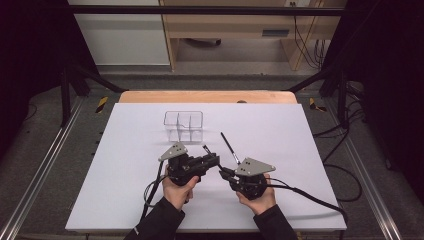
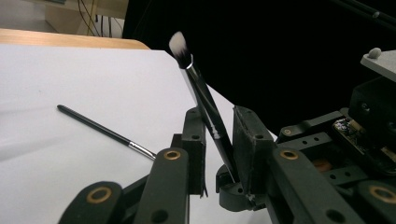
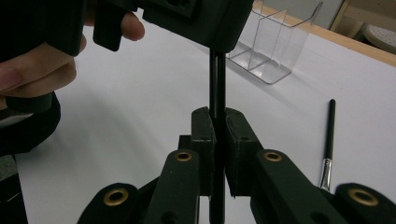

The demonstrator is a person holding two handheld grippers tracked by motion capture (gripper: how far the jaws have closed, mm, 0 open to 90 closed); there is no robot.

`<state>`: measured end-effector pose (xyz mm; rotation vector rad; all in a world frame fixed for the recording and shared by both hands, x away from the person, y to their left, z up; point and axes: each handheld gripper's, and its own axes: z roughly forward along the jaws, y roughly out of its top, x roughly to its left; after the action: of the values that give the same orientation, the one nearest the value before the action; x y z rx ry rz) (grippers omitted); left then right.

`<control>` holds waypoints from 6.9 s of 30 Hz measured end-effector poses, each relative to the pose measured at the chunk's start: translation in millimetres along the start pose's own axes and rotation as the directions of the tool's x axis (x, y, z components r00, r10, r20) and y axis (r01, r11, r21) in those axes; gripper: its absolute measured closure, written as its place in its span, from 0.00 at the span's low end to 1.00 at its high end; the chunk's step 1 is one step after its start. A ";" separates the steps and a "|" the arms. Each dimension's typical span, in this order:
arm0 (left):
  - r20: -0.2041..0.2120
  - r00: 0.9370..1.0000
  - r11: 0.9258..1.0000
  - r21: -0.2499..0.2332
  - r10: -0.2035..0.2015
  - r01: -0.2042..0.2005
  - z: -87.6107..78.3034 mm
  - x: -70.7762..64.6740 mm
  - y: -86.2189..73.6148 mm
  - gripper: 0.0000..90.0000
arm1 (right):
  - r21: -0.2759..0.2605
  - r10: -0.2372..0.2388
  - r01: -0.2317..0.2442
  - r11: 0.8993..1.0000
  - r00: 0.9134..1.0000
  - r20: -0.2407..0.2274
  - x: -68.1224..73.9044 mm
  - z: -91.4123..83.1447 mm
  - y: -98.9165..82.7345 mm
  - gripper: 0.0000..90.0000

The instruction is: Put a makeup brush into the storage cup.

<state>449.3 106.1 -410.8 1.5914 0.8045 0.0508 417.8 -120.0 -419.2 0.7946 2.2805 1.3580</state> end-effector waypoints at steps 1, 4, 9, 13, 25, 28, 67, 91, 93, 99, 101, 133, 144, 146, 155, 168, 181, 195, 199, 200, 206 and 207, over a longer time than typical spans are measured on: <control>0.002 1.000 1.000 -0.003 -0.003 0.003 -0.1 -0.3 0.0 0.84 | -0.001 0.000 0.000 1.000 1.000 0.000 0.1 0.2 -0.1 0.93; 0.006 1.000 1.000 -0.008 -0.003 0.004 -0.2 -0.8 -0.1 0.85 | -0.002 -0.001 0.001 1.000 1.000 -0.001 0.1 0.2 0.0 0.93; 0.011 1.000 1.000 -0.014 -0.004 0.004 -0.9 -2.1 -0.1 0.87 | -0.006 -0.001 0.001 1.000 1.000 -0.005 0.2 0.2 0.0 0.93; 0.023 1.000 1.000 -0.023 -0.005 0.005 -1.7 -4.2 0.1 0.88 | -0.011 0.000 0.000 1.000 1.000 -0.009 0.3 0.1 0.2 0.93; 0.040 0.999 0.999 -0.023 0.023 -0.022 -2.5 -10.3 1.2 0.92 | -0.013 0.002 -0.002 1.000 1.000 -0.014 0.6 0.5 0.1 0.92; 0.039 0.998 0.999 -0.021 0.042 -0.041 -3.2 -12.7 2.0 0.92 | -0.015 0.007 -0.008 1.000 1.000 -0.017 0.6 0.4 0.3 0.91; -0.128 0.980 0.988 0.022 0.153 -0.152 -55.0 0.0 27.4 0.92 | -0.048 0.209 -0.204 0.978 0.967 0.144 -33.7 -31.2 -3.5 0.12; -0.199 0.959 0.979 0.052 0.204 -0.197 -66.4 8.0 62.8 0.92 | -0.016 0.234 -0.237 0.972 0.949 0.209 -50.3 -40.3 -13.3 0.08; -0.201 0.957 0.978 0.057 0.208 -0.200 -66.0 8.8 66.3 0.92 | -0.018 0.238 -0.240 0.971 0.948 0.212 -51.1 -41.1 -13.6 0.08; -0.210 0.952 0.975 0.056 0.221 -0.213 -63.6 9.5 80.6 0.92 | -0.010 0.236 -0.240 0.971 0.945 0.227 -52.6 -41.9 -14.7 0.07; -0.213 0.951 0.975 0.056 0.223 -0.216 -63.2 9.6 82.8 0.92 | -0.009 0.233 -0.237 0.971 0.945 0.228 -52.8 -41.9 -14.8 0.07; -0.320 0.912 0.966 0.119 0.256 -0.230 -44.1 48.3 125.7 0.93 | -0.003 0.233 -0.238 0.971 0.947 0.223 -53.7 -41.6 -15.0 0.06; -0.345 0.906 0.969 0.117 0.245 -0.217 -35.3 61.0 136.2 0.93 | -0.003 0.235 -0.240 0.971 0.946 0.224 -54.0 -42.0 -15.0 0.06; -0.352 0.904 0.969 0.121 0.243 -0.213 -32.9 64.6 137.7 0.93 | -0.004 0.234 -0.240 0.971 0.946 0.224 -54.4 -42.6 -15.0 0.06; -0.380 0.892 0.969 0.128 0.243 -0.210 -23.1 76.4 143.3 0.93 | -0.003 0.234 -0.240 0.971 0.946 0.225 -54.5 -41.8 -15.7 0.06; -0.410 0.885 0.975 0.124 0.221 -0.186 -15.3 93.9 149.2 0.93 | -0.005 0.235 -0.240 0.971 0.945 0.226 -54.5 -41.5 -15.7 0.06; -0.437 0.875 0.976 0.145 0.209 -0.161 -3.1 110.8 143.7 0.93 | -0.001 0.233 -0.239 0.971 0.946 0.226 -54.5 -40.8 -16.0 0.06; -0.443 0.871 0.973 0.175 0.213 -0.150 3.9 118.4 131.4 0.93 | 0.001 0.231 -0.238 0.971 0.946 0.226 -54.4 -40.7 -16.0 0.06; -0.445 0.870 0.973 0.182 0.211 -0.143 4.6 120.8 127.5 0.93 | 0.001 0.231 -0.238 0.971 0.946 0.226 -54.3 -40.3 -16.1 0.06; -0.443 0.871 0.973 0.182 0.211 -0.143 4.6 120.9 126.7 0.93 | 0.002 0.230 -0.237 0.972 0.946 0.226 -54.3 -40.3 -16.1 0.06; -0.445 0.869 0.970 0.195 0.217 -0.142 7.6 122.7 121.5 0.93 | 0.003 0.232 -0.238 0.971 0.946 0.227 -54.1 -39.5 -16.3 0.06; -0.445 0.869 0.970 0.198 0.218 -0.142 7.9 123.3 120.4 0.93 | 0.003 0.232 -0.238 0.971 0.946 0.227 -54.1 -39.5 -16.3 0.06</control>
<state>601.2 167.1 -356.2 1.8344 1.0438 0.5353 432.6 -187.1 -413.6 1.1992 2.0851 1.2587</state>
